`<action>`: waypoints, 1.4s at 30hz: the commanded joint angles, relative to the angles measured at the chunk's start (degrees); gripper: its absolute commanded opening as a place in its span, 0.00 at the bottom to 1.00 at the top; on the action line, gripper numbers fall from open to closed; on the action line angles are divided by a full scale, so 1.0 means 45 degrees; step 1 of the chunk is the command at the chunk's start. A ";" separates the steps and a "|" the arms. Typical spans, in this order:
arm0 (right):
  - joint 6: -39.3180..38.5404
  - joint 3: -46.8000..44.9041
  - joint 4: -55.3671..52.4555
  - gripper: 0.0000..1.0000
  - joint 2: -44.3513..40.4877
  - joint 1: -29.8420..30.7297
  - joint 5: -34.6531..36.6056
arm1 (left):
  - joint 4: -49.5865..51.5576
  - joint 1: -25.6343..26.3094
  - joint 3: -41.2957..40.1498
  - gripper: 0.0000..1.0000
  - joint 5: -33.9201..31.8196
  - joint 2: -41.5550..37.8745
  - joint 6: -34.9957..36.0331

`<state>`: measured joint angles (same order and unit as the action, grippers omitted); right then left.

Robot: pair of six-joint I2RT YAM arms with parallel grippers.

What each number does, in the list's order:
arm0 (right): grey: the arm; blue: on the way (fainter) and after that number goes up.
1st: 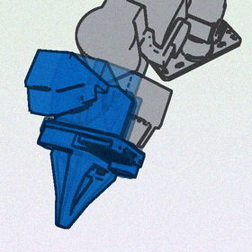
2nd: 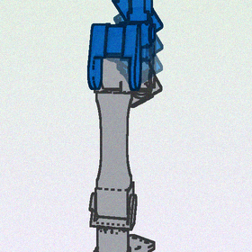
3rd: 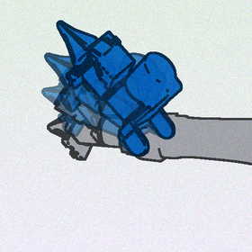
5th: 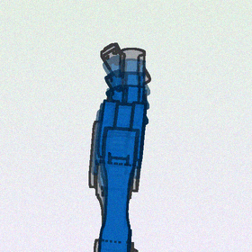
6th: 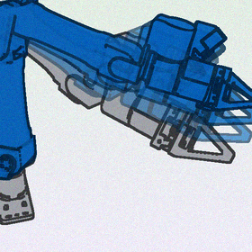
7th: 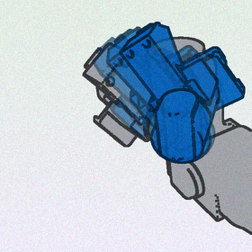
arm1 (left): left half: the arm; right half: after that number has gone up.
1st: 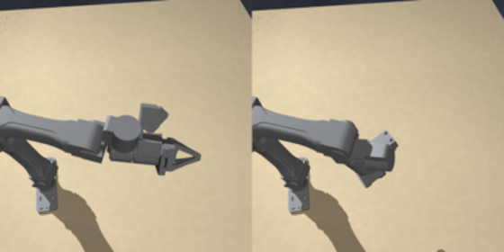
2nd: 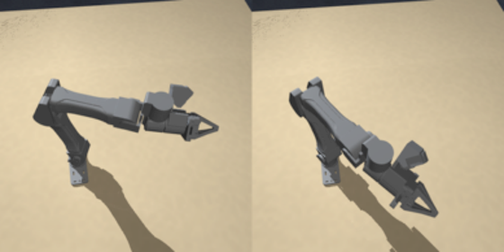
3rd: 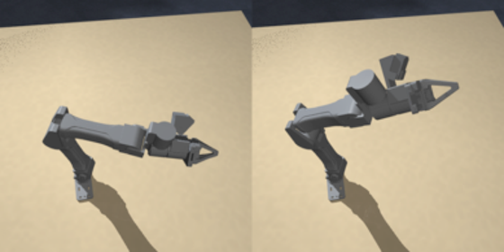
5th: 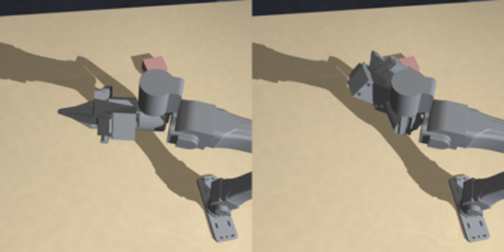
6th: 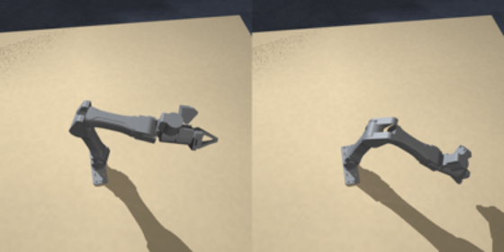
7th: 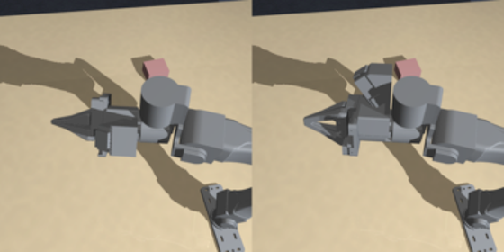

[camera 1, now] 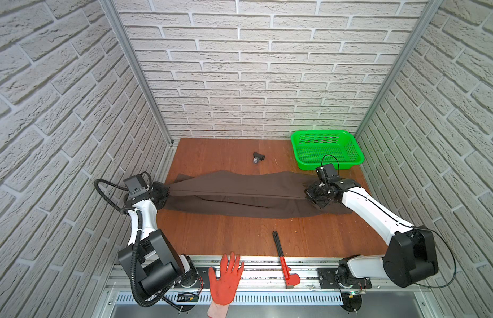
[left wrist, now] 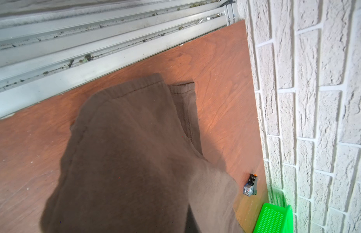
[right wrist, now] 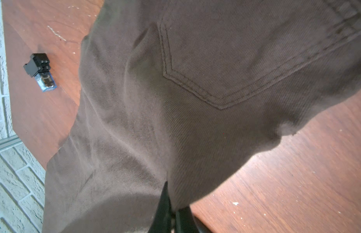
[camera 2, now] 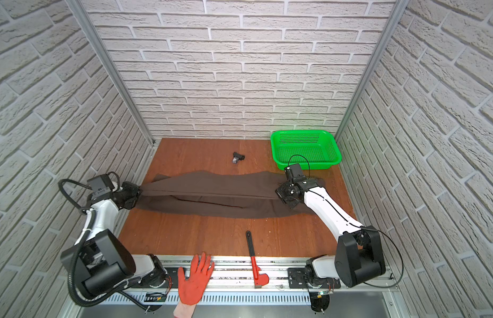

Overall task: Fold and stack the trousers
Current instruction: Smooth out the trousers at the center of the table, then move the trousers to the center of the table.

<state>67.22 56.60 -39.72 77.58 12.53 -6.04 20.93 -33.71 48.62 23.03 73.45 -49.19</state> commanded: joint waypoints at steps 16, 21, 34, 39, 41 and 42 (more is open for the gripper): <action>-0.0798 -0.1294 -0.0048 0.30 0.1656 0.0535 0.1261 | -0.1717 -0.0216 -0.0613 0.62 -0.0715 0.1721 0.0169; -0.1870 0.0226 -0.1715 0.45 0.0725 0.0554 0.1826 | -0.0140 -0.0203 0.0568 0.72 -0.1180 0.0855 0.0686; -0.4102 0.2654 -0.1651 0.51 0.2351 -0.0735 0.2949 | 0.0861 0.1274 0.1955 0.79 -0.1602 0.1561 0.1110; -0.4728 0.2423 -0.0424 0.27 0.4221 -0.1866 0.2626 | 0.1081 0.1242 0.2076 0.79 -0.1651 0.1339 0.1222; -0.4953 0.2350 -0.0029 0.22 0.4884 -0.2239 0.2728 | 0.1183 0.1223 0.2115 0.79 -0.1622 0.1222 0.1253; -0.5048 0.2297 0.0143 0.21 0.5201 -0.2424 0.2903 | 0.1226 0.1222 0.2125 0.79 -0.1623 0.1155 0.1263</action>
<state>47.27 67.70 -42.65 99.66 3.18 5.58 25.58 -27.81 56.88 16.62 80.16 -44.53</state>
